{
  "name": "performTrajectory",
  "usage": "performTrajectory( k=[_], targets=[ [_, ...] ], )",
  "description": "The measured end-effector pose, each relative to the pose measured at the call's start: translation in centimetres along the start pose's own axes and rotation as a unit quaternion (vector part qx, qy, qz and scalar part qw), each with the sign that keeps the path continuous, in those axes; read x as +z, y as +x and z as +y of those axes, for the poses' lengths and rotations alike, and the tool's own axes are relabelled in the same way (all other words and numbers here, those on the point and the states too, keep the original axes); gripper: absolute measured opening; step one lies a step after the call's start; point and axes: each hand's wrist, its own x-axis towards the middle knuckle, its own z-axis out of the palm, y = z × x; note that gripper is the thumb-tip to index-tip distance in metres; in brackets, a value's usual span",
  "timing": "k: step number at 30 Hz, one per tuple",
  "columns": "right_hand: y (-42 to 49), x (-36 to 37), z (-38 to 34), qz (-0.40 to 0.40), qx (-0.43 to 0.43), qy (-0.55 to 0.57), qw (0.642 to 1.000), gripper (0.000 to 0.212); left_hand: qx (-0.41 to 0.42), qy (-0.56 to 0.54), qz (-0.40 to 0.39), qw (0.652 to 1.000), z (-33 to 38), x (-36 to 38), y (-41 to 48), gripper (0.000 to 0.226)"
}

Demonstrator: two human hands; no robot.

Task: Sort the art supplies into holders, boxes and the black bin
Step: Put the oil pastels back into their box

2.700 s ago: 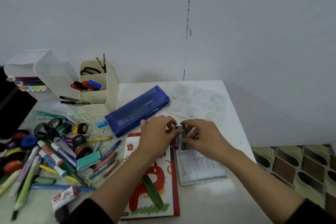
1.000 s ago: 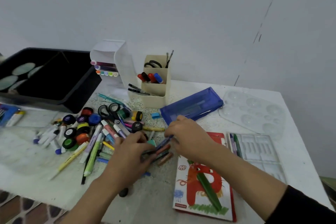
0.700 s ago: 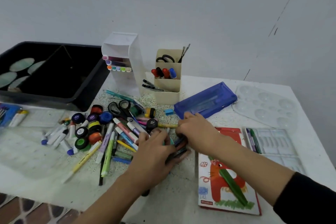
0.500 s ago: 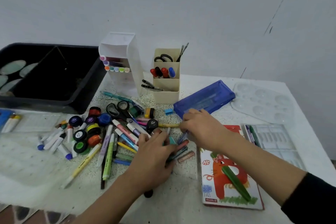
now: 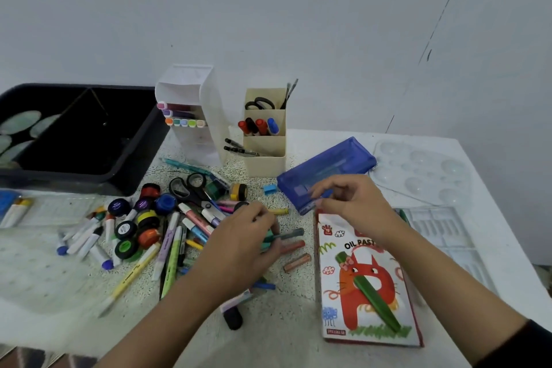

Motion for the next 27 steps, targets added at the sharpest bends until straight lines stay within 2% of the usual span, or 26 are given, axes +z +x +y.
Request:
performTrajectory(
  k=[3,7,9,11,14,18,21,27],
  targets=[
    [-0.7,-1.9,-0.2,0.047,0.05,0.092,0.993,0.004,-0.033,-0.116,0.007,0.993,1.5,-1.6,1.7,0.006],
    [-1.6,-5.0,1.4,0.127,0.086,0.195,0.969,0.011,-0.04,-0.248,0.037,0.967,4.2,-1.4,4.6,0.003],
    [-2.2,-6.8,2.5,0.161,0.095,0.188,0.964,0.008,-0.045,-0.298,0.037,0.953,6.1,-0.4,6.1,0.004],
    [-3.1,-8.7,3.6,0.186,0.09,0.126,0.97,0.011,-0.056,-0.331,0.025,0.942,8.1,0.9,7.6,0.01],
    [-4.7,-11.6,5.5,0.159,0.065,-0.01,0.985,0.019,-0.066,-0.332,-0.01,0.941,11.1,2.9,9.9,0.016],
    [-6.2,-14.1,8.0,0.098,0.065,-0.12,0.986,0.03,-0.076,-0.303,-0.039,0.949,14.5,6.1,12.9,0.019],
    [-6.4,-14.8,9.4,0.088,0.062,-0.124,0.986,0.024,-0.091,-0.272,-0.037,0.957,15.9,8.6,14.5,0.014],
    [-5.9,-15.2,11.3,0.062,0.049,-0.135,0.988,0.023,-0.083,-0.174,-0.024,0.981,17.0,11.1,15.7,0.019]
  ],
)
